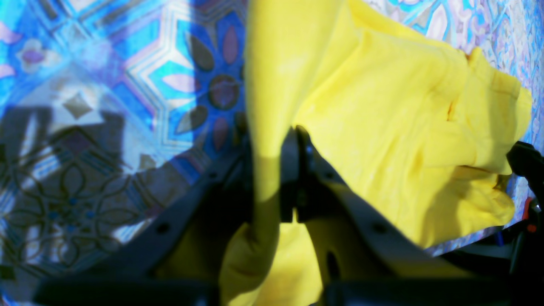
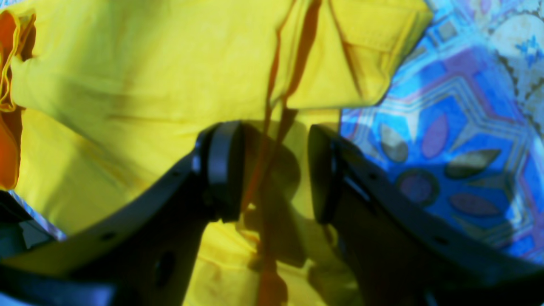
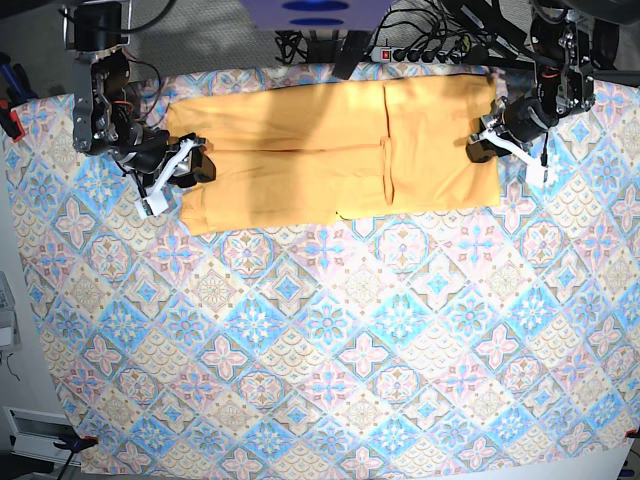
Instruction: Fold the T-shirt properly
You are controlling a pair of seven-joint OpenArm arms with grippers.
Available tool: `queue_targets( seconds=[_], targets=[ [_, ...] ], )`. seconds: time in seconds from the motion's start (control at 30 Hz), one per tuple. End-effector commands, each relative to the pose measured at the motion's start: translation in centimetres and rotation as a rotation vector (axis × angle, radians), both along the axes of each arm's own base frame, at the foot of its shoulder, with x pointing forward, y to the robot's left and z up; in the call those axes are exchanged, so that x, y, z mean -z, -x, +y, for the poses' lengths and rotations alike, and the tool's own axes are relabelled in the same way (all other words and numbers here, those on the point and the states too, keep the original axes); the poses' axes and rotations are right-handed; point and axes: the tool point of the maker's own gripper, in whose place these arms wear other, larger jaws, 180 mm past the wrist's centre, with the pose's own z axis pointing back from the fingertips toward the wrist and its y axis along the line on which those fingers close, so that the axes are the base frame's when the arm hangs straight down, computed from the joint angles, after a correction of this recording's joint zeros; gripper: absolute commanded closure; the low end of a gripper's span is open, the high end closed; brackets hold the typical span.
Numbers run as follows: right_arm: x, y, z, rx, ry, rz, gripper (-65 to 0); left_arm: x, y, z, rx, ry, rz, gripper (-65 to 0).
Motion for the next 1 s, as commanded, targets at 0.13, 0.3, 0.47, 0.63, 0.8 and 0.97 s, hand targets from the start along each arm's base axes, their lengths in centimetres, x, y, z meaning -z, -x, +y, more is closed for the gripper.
queue_targets(
  seconds=[0.13,0.3,0.47,0.63,0.8,0.97],
  targets=[
    [-0.9,-0.9,-0.8,0.005,0.011,-0.033,-24.9,-0.7,-0.6,0.2,0.004,0.001,-0.030,0.0],
    [-1.1,-1.1,-0.8,0.004,0.012,-0.041,-25.4,-0.7,-0.6,0.2,0.004,0.001,-0.030,0.0],
    [-2.7,-1.9,-0.2,-0.020,0.016,-0.091,-30.8,-0.7,-0.6,0.2,0.004,0.001,-0.030,0.0],
    [-2.3,-1.8,-0.4,-0.013,0.015,-0.079,-31.8,-0.7,-0.6,0.2,0.004,0.001,-0.030,0.0],
    [-1.1,-1.2,-0.9,0.017,0.005,-0.053,-31.8,-0.7,-0.6,0.2,0.004,0.001,-0.030,0.0],
    [0.1,-0.5,-1.4,0.042,-0.002,-0.020,-31.9,-0.7,-0.6,0.2,0.003,0.001,-0.029,0.0]
  ],
)
